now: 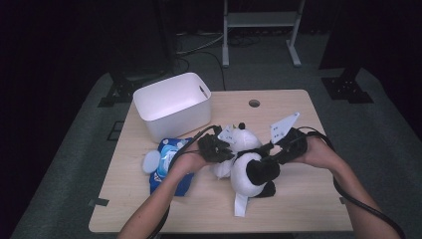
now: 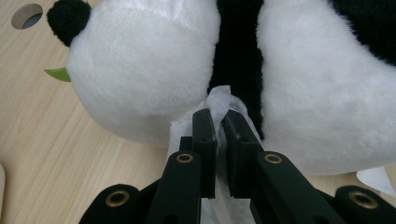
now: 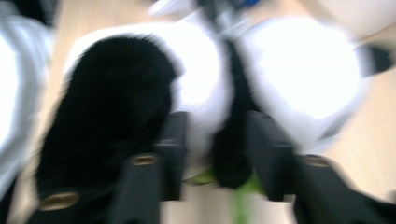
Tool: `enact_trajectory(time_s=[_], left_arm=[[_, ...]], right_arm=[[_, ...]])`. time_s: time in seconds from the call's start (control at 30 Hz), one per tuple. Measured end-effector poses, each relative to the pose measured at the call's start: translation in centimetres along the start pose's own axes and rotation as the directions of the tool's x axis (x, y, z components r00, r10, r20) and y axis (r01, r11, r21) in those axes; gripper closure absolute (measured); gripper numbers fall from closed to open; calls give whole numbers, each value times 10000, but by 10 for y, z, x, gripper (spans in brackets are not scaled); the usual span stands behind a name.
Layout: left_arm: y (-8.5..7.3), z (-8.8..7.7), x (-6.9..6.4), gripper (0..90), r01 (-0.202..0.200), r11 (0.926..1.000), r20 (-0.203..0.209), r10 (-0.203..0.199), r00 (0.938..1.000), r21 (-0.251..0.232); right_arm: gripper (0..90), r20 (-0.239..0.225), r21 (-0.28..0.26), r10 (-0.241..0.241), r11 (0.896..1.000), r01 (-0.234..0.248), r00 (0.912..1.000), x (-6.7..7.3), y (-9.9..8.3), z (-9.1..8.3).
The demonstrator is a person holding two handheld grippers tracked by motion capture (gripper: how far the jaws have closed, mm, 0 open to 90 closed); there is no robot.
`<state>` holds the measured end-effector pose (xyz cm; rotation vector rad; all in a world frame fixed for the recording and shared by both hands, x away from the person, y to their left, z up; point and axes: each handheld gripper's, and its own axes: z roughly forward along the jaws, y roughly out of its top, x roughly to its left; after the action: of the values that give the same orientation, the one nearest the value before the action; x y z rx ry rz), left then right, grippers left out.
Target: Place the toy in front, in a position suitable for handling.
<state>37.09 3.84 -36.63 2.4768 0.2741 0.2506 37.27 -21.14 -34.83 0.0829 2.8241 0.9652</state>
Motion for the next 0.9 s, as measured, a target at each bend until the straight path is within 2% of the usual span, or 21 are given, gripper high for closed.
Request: enact_trajectory(time_s=[0.03,0.07,0.1,0.13,0.2,0.23,0.27,0.3,0.33,0.4,0.47,0.53,0.67,0.73,0.77,0.87,0.9], left_arm=[[0,0,0,836,0,10000,0,0,10000,0],[1,0,0,836,-23,10000,10,23,10000,-14],[1,0,-1,837,-21,10000,14,21,10000,-33],[2,0,-1,837,-44,10000,3,44,10000,-11],[3,1,-1,836,-78,10000,31,78,10000,18],[3,2,-1,836,-74,10000,34,74,10000,33],[3,2,-1,836,-100,9999,32,100,9999,53],[2,2,-1,837,-64,10000,96,64,9999,48],[2,3,-1,837,-85,9999,119,84,9999,84],[0,4,-1,837,-70,9998,127,68,9999,175],[-1,5,0,837,17,9998,133,-20,9999,189],[-3,3,1,837,50,9998,109,-52,9999,198],[-8,-4,4,837,185,9997,42,-185,9998,141],[-10,-9,6,837,256,9997,-53,-256,9997,-6],[-10,-12,7,837,291,9996,-93,-292,9995,-44],[-11,-21,11,837,349,9992,-248,-353,9991,-178],[-10,-27,12,837,366,9990,-343,-375,9987,-250]], right_arm=[[521,77,7,-216,9998,216,9997,-1,0,-1],[521,77,7,-216,9998,216,9997,-1,0,-1],[477,149,322,-723,9969,718,9973,-1,3,3],[467,95,398,-843,9957,838,9964,-1,5,5],[454,-8,357,-953,9948,952,9955,-2,7,7],[410,-104,332,-1114,9932,1117,9937,-3,10,11],[410,-104,332,-1114,9932,1117,9937,-3,10,11],[411,-291,436,-1044,9934,1056,9941,-5,10,14],[443,-608,579,-871,9942,906,9943,-7,11,20],[505,-1233,534,-408,9974,477,9915,-9,9,27],[608,-1341,522,-78,9985,149,9909,-9,8,33],[751,-1167,565,130,9984,-65,9931,-6,9,36],[823,-496,340,747,9967,-730,9960,1,15,34],[830,-465,65,1102,9939,-1100,9928,2,16,31],[832,-263,-3,1358,9907,-1359,9904,4,18,30],[833,-72,-119,1617,9868,-1618,9868,5,19,30],[834,119,-396,2223,9743,-2217,9749,5,20,30]])
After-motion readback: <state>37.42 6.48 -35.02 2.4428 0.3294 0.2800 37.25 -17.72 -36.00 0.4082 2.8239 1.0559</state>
